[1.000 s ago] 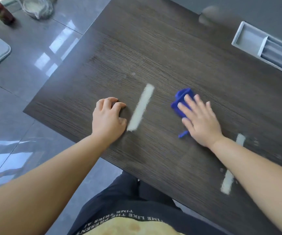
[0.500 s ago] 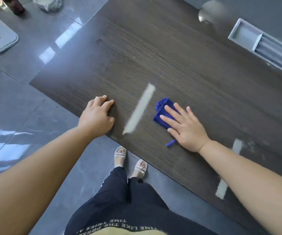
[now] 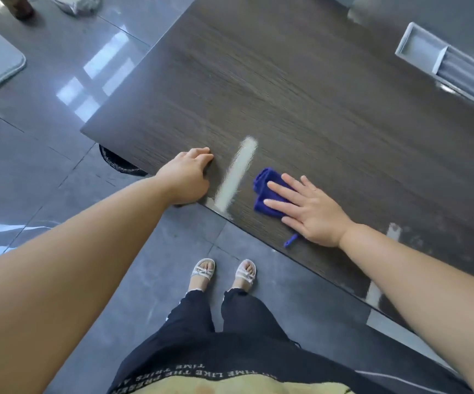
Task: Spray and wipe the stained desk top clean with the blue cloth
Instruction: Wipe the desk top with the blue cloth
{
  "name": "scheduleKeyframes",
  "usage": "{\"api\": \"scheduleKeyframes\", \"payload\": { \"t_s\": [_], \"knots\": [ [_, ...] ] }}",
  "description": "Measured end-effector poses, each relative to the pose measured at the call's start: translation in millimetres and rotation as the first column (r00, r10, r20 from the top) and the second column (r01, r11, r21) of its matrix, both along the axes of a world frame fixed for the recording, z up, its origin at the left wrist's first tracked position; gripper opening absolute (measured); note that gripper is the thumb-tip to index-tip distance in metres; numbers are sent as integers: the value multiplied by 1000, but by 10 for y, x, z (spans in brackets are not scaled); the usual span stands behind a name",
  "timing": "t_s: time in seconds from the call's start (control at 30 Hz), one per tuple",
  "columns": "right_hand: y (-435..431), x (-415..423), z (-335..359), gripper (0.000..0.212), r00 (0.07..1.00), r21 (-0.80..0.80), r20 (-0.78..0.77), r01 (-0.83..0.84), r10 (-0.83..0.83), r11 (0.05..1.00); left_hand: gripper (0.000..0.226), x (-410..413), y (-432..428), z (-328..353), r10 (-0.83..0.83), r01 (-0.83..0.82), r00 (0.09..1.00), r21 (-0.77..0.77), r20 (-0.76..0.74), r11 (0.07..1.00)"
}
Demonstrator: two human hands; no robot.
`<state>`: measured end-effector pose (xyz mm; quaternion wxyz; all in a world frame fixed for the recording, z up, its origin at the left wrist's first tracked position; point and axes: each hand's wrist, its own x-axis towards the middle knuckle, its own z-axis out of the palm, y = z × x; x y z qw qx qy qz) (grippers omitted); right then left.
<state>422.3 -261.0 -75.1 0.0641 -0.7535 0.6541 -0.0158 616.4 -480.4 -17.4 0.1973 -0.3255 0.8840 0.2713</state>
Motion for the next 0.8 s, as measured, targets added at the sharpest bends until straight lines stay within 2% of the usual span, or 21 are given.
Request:
{"api": "scheduleKeyframes", "payload": {
  "t_s": [0.03,0.07,0.13,0.17,0.2,0.23,0.27,0.33,0.37,0.43,0.5,0.53,0.57,0.63,0.67,0.7,0.73,0.8],
  "knots": [
    [-12,-56,19,49,986,21,10,164,-164,986,62,15,-12,-8,-10,10,1000,-3,-3,1000],
    [-97,-33,9,51,932,31,23,361,-361,932,63,39,-25,-20,-14,14,1000,-8,-13,1000],
    [-448,228,27,52,712,11,16,702,-702,712,63,69,-32,-48,10,-10,998,0,-59,1000],
    [-663,413,39,52,618,6,4,786,-786,618,63,78,-26,-54,39,-38,995,19,-88,999],
    [-856,604,27,51,587,14,1,810,-810,587,63,87,-19,-57,73,-68,991,44,-116,997],
    [-1000,786,7,52,622,12,14,783,-783,622,62,95,-18,-54,110,-101,982,64,-152,993],
    [-1072,954,-12,53,706,6,42,707,-707,707,60,116,-34,-59,144,-133,971,67,-191,989],
    [-930,1149,-37,51,893,-11,54,447,-446,894,53,169,-80,-61,191,-192,951,19,-243,981],
    [-764,1129,-50,49,948,-7,44,317,-316,948,50,205,-106,-65,201,-212,952,-22,-231,977],
    [-427,926,-38,46,979,1,30,199,-199,980,47,294,-188,-83,176,-193,966,-78,-189,978],
    [-200,663,-3,47,959,-15,-6,282,-282,959,49,363,-222,-110,114,-131,980,-99,-162,986],
    [-194,576,29,49,918,16,-13,397,-396,918,50,389,-235,-125,88,-105,984,-105,-157,989],
    [-268,532,45,51,838,59,-12,545,-546,836,52,403,-243,-129,75,-92,985,-111,-153,990],
    [-611,598,42,51,584,70,-16,810,-811,582,56,420,-258,-131,61,-78,988,-120,-144,990],
    [-818,709,57,52,480,60,-12,876,-877,478,58,430,-261,-130,57,-74,989,-123,-139,990],
    [-1016,837,52,52,439,61,-9,897,-898,438,59,432,-265,-127,52,-70,989,-128,-135,989],
    [-1175,972,22,53,473,61,-1,879,-881,472,59,435,-276,-120,55,-72,989,-129,-134,989],
    [-1256,1223,-18,52,690,23,45,722,-722,691,59,433,-310,-103,80,-98,987,-120,-142,988]
  ]
}}
